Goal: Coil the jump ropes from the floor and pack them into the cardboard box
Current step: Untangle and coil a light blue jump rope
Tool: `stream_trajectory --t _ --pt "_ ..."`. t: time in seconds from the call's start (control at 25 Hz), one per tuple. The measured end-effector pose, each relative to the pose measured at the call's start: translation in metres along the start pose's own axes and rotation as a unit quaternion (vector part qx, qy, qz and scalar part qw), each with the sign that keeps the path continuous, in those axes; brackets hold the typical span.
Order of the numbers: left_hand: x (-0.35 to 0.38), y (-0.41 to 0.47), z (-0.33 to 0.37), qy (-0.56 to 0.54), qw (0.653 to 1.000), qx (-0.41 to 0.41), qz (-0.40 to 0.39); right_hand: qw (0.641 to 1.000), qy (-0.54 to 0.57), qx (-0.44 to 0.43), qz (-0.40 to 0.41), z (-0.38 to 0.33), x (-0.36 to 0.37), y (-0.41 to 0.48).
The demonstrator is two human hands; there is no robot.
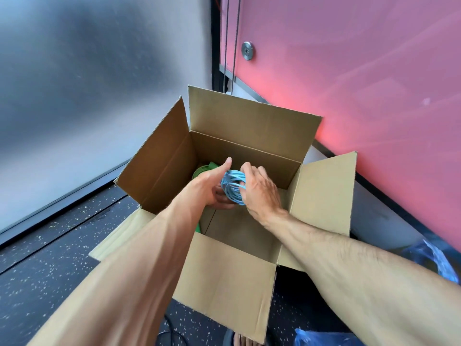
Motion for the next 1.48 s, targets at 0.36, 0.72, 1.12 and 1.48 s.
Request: stream_trajectory --t 0.36,0.72,1.12,1.48 --pt "-0.032 0.011 -0.001 -0.101 0.981 0.114 0.121 0.976 -0.009 -0.151 -0.157 -0.023 0.021 -0.017" --pt "-0.033 -0.021 -0.001 -0.032 0.963 0.2 0.179 0.686 0.442 0.485 -0.315 0.017 0.046 -0.046" --pt "-0.028 -0.024 -0.004 -0.042 0.96 0.205 0.183 0.549 0.5 0.593 -0.313 0.011 0.052 -0.069" --pt "-0.01 -0.015 -0.02 -0.064 0.975 0.154 0.145 0.669 0.475 0.548 -0.165 0.016 0.05 -0.045"
Point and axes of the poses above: each hand's wrist, its own y-axis towards the middle knuckle, its own x-axis out of the palm, z = x × y, the point moved 9 cm from there along y, towards the middle knuckle, and after that the axes turned 2 degrees about -z, right-handed, at the moved point
